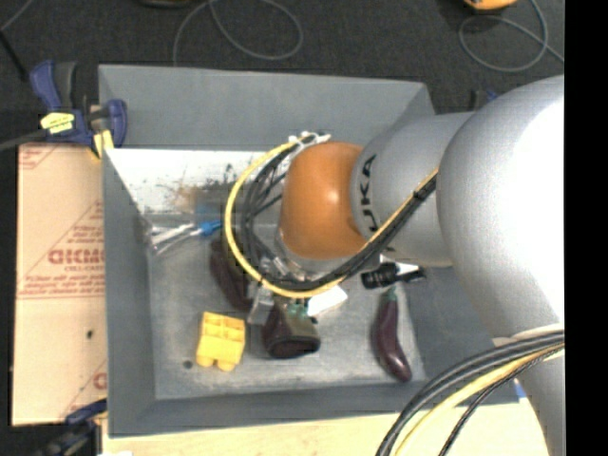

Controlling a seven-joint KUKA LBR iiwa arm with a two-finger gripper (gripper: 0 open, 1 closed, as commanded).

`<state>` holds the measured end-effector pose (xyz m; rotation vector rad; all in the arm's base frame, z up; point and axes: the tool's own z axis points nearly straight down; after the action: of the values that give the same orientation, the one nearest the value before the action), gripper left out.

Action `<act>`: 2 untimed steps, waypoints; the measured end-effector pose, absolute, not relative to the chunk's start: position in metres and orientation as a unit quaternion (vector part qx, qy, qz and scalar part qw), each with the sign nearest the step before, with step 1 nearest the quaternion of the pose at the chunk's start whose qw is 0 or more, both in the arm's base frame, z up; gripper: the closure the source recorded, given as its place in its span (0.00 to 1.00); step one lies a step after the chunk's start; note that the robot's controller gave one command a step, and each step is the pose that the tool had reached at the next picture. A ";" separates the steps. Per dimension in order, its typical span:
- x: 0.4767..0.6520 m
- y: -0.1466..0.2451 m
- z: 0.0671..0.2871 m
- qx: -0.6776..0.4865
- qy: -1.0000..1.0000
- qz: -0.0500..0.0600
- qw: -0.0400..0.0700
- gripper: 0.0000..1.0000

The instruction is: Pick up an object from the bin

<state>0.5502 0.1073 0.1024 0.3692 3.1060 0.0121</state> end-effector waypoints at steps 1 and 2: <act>0.549 0.107 0.111 0.118 0.993 0.003 0.004 1.00; 0.548 0.107 0.130 0.118 0.993 0.002 0.003 1.00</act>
Offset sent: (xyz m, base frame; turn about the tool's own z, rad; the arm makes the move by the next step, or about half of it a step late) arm 0.0001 0.0000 0.0051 0.0000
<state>0.5479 0.1066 0.1296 0.3692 3.1147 0.0076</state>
